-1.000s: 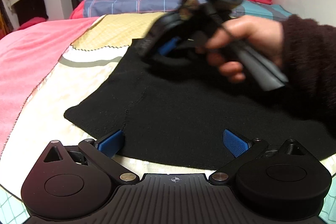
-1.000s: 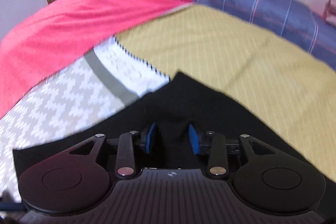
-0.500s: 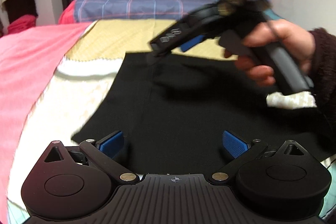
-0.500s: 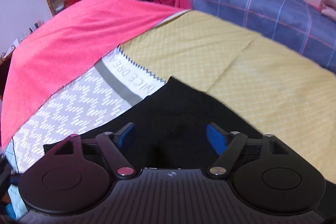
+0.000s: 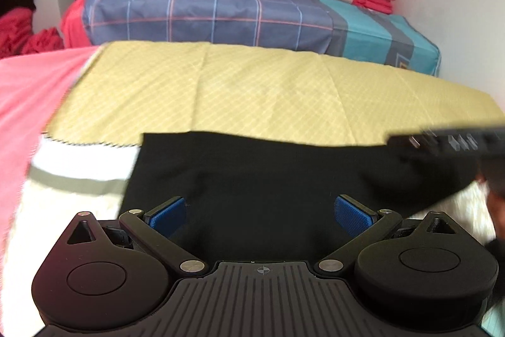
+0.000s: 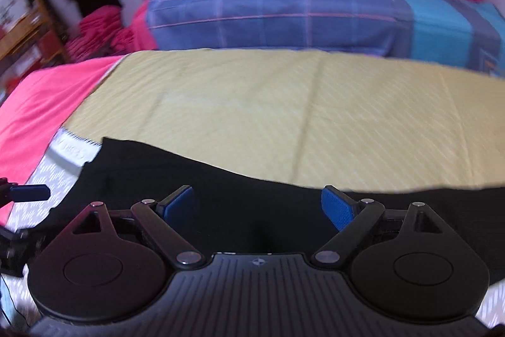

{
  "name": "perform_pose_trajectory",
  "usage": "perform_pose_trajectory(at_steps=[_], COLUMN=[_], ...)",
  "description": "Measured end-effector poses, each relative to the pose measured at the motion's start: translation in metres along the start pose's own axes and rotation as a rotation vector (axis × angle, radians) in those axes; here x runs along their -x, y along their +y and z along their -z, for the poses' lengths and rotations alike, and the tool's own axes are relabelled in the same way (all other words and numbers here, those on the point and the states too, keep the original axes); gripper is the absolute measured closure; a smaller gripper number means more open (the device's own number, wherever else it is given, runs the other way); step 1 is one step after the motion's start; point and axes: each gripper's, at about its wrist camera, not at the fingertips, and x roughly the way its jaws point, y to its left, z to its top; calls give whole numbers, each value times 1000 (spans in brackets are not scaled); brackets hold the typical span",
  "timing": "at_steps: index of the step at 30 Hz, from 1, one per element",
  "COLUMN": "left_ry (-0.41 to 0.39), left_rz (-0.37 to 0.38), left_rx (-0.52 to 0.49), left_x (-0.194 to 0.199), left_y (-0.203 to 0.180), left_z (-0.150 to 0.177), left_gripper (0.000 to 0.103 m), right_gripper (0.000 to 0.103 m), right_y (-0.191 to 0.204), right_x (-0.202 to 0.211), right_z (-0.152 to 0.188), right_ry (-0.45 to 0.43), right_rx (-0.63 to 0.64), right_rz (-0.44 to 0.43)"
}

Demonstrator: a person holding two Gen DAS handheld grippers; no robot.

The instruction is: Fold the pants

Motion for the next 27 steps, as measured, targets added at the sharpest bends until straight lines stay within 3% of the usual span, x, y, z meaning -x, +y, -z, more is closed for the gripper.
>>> perform_pose_trajectory(at_steps=[3,7,9,15,19,24,26,27], left_ry=[47,128,40,-41,-63,-73,-74,-75], left_rz=[-3,-4,-34,-4,12,13,15,18], left_rx=[61,172,142,117,151,155,157,158], left_x=[-45,-105,-104,-99,-98,-97,-97,-98], left_y=[0,15,14,18,21,20,21,21], left_z=[-15,-13,-7,11,10,11,11,11], left_gripper=[0,0,0,0,0,0,0,0], right_gripper=[13,13,13,14,16,13,15,16], right_y=[-29,-52,-72,-170,-221,-202,-211,-222], right_x=[-2,-3,-2,14,44,40,34,36], right_z=[9,21,26,48,65,66,65,67], right_ry=[16,16,-3,-40,-177,-178,-166,-189], right_rx=[-78,-84,-87,-242,-481,-318,-312,-332], right_rz=[12,45,72,229,110,17,49,20])
